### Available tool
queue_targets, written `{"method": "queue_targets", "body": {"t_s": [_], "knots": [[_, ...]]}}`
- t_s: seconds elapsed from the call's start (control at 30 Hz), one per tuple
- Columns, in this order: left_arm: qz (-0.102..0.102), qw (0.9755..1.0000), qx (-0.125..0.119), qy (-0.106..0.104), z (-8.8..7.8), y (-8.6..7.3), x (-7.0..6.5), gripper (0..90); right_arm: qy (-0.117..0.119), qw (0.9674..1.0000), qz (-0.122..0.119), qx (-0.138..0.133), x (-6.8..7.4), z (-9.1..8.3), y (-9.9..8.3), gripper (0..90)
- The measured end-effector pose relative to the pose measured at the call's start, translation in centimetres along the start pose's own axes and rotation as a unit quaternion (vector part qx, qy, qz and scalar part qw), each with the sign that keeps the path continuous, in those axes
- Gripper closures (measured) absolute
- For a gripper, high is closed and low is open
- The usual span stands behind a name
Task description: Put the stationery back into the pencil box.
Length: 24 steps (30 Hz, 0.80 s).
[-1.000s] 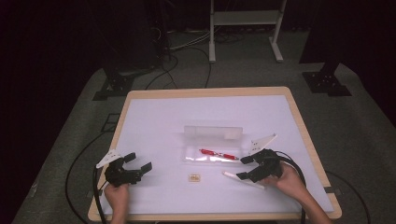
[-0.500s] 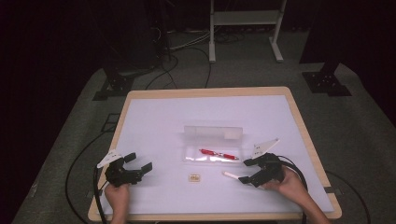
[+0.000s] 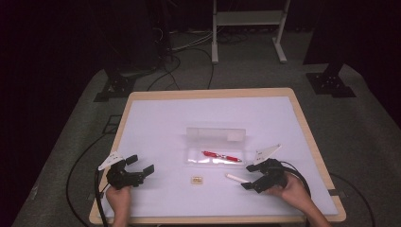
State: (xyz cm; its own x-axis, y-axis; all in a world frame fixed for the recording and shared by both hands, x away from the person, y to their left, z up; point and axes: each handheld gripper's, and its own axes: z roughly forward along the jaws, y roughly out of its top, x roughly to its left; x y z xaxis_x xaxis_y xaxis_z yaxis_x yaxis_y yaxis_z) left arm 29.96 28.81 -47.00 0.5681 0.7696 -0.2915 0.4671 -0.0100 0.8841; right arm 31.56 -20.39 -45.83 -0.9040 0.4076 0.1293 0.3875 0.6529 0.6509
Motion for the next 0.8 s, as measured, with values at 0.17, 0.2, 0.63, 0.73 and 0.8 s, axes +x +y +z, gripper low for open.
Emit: {"method": "queue_targets", "body": {"t_s": [0.17,0.2,0.63,0.73,0.8], "knots": [[0.0,1.0,0.001,-0.001,0.0,0.0,0.0,0.0,-0.006,0.9999,-0.008,0.009,0.4,0.4,-0.1,37.9],[0.001,1.0,0.001,-0.001,0.0,0.0,0.0,0.0,-0.007,0.9999,-0.008,0.01,0.5,0.5,-0.2,39.8],[0.001,1.0,0.002,0.0,0.0,0.0,0.0,0.0,-0.026,0.9995,-0.014,0.004,0.6,0.5,-0.7,57.4],[0.002,1.0,0.002,0.0,0.0,0.0,0.0,0.0,-0.041,0.9989,-0.021,0.003,0.9,0.5,-0.8,60.8],[0.002,1.0,0.003,0.0,0.0,0.0,0.0,0.0,-0.049,0.9984,-0.028,-0.003,1.2,0.6,-0.9,63.8]]}}
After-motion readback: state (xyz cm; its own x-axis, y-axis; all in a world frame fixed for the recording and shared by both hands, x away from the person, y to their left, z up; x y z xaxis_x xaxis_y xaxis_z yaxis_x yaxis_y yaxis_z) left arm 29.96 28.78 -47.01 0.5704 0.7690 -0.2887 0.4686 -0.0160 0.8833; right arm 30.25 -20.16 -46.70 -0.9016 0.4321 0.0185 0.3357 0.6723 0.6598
